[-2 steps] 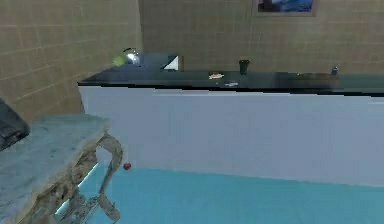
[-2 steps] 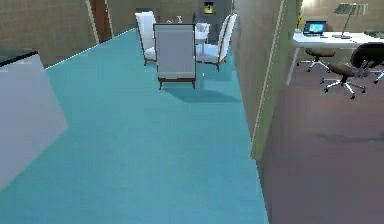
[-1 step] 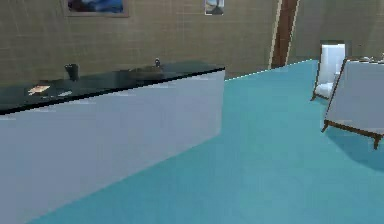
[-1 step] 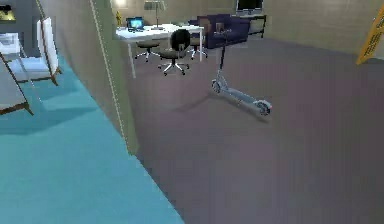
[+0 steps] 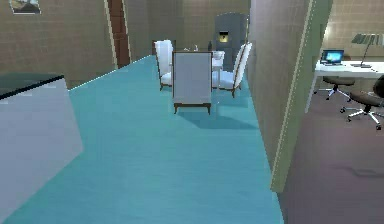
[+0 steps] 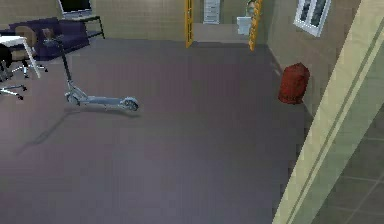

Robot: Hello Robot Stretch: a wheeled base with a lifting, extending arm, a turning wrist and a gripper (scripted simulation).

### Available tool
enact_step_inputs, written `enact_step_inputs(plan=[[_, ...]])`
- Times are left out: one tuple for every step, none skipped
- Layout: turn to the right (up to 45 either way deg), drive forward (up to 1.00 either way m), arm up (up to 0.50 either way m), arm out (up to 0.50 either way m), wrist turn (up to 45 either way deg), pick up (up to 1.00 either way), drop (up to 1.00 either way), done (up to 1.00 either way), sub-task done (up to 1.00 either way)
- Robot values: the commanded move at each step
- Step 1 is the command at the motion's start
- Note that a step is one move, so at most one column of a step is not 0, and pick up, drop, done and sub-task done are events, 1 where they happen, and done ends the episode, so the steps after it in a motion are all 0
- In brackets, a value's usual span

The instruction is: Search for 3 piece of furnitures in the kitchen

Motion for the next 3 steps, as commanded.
enact_step_inputs(plan=[[0.0,1.00,0.00,0.00,0.0,0.00,0.00,0.00,0.00],[6.0,0.00,0.00,0.00,0.0,0.00,0.00,0.00,0.00],[0.0,0.25,0.00,0.00,0.0,0.00,0.00,0.00,0.00]])
